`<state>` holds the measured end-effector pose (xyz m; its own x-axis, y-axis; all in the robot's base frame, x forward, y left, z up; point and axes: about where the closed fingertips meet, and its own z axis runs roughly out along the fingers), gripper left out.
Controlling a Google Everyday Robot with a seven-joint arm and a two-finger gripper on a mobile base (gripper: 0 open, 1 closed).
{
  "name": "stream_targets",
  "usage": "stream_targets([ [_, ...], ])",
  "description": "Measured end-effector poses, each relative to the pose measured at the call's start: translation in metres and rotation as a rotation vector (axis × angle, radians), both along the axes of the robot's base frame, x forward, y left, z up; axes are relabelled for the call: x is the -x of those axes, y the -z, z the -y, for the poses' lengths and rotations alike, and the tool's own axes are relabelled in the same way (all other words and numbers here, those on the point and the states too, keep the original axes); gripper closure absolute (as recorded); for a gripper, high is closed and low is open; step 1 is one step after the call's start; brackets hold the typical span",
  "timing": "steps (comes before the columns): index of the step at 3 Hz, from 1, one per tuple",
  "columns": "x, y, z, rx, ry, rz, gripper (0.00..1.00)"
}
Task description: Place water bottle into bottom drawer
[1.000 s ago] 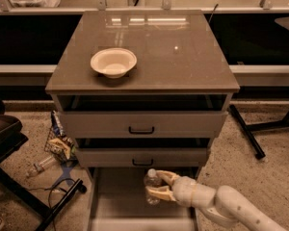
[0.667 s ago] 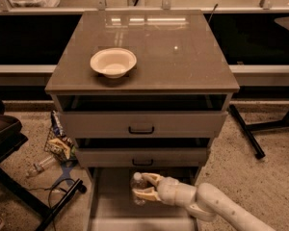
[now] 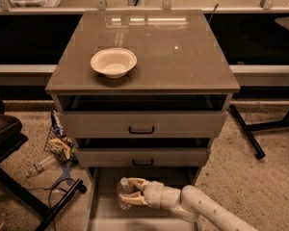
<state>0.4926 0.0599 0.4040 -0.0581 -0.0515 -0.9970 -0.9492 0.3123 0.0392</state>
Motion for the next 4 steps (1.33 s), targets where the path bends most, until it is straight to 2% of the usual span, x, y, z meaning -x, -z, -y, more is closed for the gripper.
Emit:
stream_targets([
  [1,-0.008,0.039,-0.025,-0.024,-0.021,-0.037,1.0],
  [2,-0.018,0.086,-0.037,-0.063,-0.023,-0.05,1.0],
  [3,-0.023,0.104,-0.033,-0.074,-0.018,-0.042,1.0],
  [4,-0.02,0.124,-0.031,-0.072,-0.039,-0.039,1.0],
])
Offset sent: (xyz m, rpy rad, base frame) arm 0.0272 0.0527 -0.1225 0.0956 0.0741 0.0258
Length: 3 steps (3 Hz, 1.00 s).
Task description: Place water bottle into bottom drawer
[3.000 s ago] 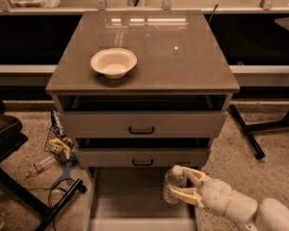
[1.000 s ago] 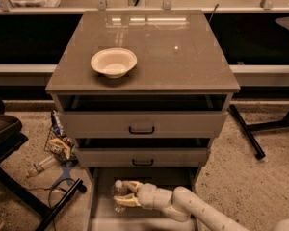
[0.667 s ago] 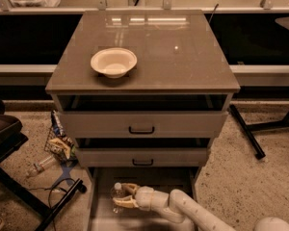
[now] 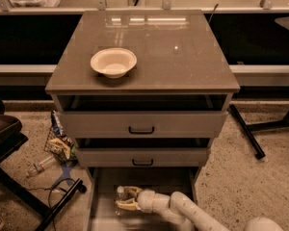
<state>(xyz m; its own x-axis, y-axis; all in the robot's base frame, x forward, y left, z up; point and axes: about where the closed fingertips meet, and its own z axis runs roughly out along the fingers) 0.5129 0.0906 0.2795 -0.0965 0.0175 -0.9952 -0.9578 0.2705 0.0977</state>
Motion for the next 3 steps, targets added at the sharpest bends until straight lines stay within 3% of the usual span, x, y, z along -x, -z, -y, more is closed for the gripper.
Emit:
stream_targets([
  [1,0.005,0.023,-0.007,0.021,-0.043,0.004,1.0],
  [3,0.016,0.057,-0.016,0.028,-0.052,-0.011,1.0],
])
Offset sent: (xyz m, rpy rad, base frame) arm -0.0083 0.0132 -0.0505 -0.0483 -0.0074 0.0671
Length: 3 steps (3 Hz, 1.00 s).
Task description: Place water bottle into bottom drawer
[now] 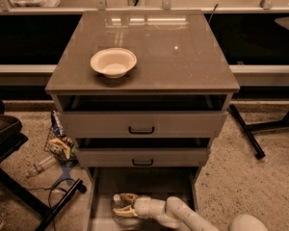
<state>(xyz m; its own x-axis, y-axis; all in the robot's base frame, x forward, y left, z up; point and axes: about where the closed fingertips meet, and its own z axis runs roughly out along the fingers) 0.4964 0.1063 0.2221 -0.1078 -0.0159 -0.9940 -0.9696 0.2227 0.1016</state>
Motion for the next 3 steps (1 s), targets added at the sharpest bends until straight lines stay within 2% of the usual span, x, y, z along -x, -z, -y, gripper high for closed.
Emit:
stream_targets([
  [1,0.0057,0.0093,-0.0005,0.001,0.004,-0.01,0.98],
  [3,0.0057,0.0061,-0.0006,0.001,0.004,-0.01,0.52],
])
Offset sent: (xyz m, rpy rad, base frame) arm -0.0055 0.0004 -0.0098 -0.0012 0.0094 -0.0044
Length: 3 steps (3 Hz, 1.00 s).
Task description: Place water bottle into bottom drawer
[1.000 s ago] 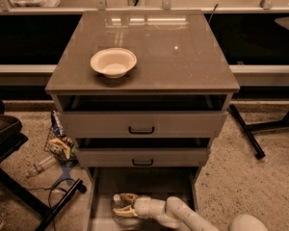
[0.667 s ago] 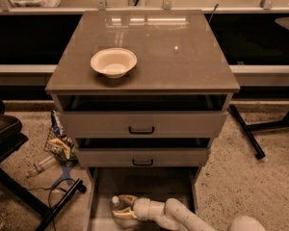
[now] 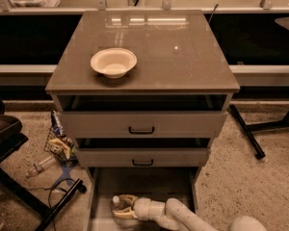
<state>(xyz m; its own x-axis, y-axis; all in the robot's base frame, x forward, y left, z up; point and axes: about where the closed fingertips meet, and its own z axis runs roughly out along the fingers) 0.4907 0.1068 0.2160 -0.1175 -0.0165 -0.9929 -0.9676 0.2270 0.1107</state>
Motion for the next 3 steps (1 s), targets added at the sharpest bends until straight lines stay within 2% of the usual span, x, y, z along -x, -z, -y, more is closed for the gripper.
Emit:
stream_targets([
  [1,0.0001,-0.0008,-0.0001,0.0,0.0,0.0,0.21],
  [2,0.0004,-0.001,-0.0009,-0.001,-0.001,0.0,0.0],
  [3,0.0004,-0.001,-0.0009,-0.001,-0.001,0.0,0.0],
])
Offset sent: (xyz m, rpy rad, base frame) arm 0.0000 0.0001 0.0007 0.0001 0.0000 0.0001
